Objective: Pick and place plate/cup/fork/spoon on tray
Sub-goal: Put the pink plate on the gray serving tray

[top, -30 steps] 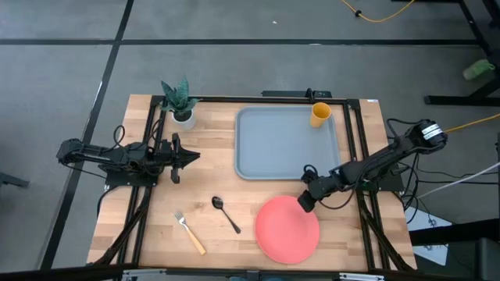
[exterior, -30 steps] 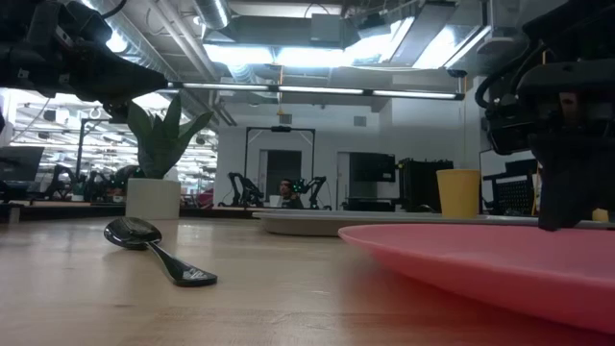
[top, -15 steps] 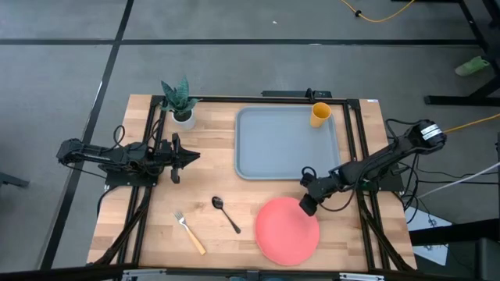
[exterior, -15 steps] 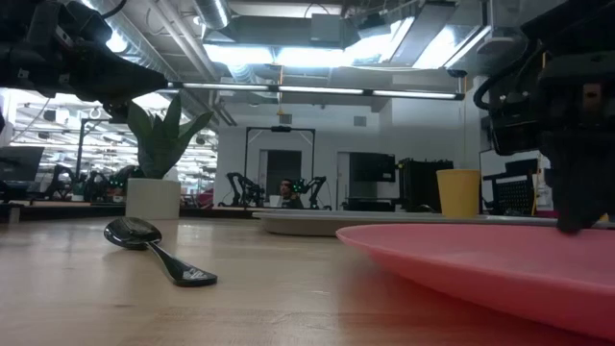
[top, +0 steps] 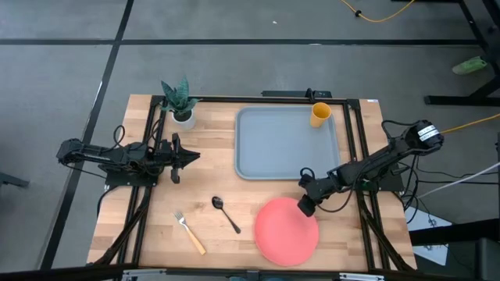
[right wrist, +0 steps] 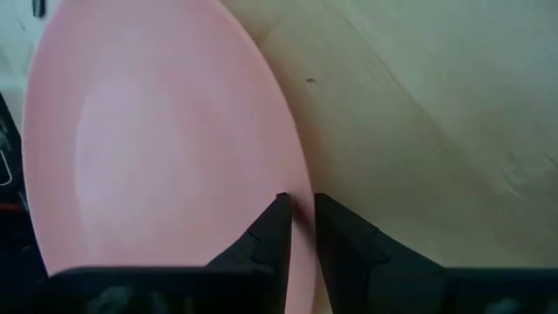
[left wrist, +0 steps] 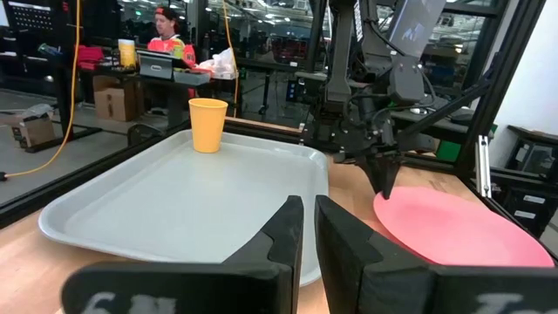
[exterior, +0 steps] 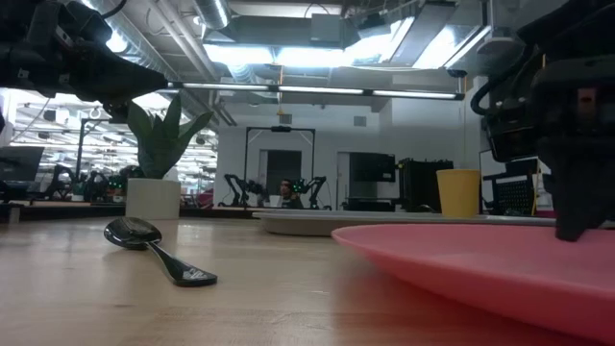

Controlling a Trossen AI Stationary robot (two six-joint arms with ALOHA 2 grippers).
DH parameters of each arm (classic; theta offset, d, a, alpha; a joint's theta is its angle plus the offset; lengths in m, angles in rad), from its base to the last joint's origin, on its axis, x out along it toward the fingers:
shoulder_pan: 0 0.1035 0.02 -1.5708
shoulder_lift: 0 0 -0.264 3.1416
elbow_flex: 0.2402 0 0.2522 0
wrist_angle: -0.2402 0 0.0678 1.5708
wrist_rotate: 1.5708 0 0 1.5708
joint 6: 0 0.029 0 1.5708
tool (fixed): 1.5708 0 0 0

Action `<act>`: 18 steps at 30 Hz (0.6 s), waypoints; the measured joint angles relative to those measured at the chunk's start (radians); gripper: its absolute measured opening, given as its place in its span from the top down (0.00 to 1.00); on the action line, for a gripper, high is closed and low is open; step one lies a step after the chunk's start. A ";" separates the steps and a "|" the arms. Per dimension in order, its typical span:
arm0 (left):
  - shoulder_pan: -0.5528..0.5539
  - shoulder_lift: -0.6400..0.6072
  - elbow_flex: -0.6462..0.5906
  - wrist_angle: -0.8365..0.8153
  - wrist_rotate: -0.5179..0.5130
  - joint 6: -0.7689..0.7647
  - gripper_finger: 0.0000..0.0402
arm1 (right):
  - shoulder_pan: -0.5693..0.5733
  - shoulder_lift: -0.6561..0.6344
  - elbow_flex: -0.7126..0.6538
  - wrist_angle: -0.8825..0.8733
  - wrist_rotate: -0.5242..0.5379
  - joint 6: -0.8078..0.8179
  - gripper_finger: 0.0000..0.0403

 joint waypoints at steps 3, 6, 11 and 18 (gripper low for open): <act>0.000 0.000 0.000 0.000 0.000 0.000 0.93 | 0.000 0.000 0.000 0.021 -0.003 0.000 0.95; 0.000 0.000 0.000 0.000 0.000 0.000 0.93 | -0.003 0.000 0.002 0.049 -0.002 0.008 0.98; 0.000 0.000 0.000 0.000 0.000 0.000 0.93 | -0.026 -0.002 0.002 0.092 0.037 0.061 0.99; 0.000 0.000 0.000 0.000 0.000 0.045 0.93 | -0.102 -0.022 0.048 0.119 0.047 0.075 1.00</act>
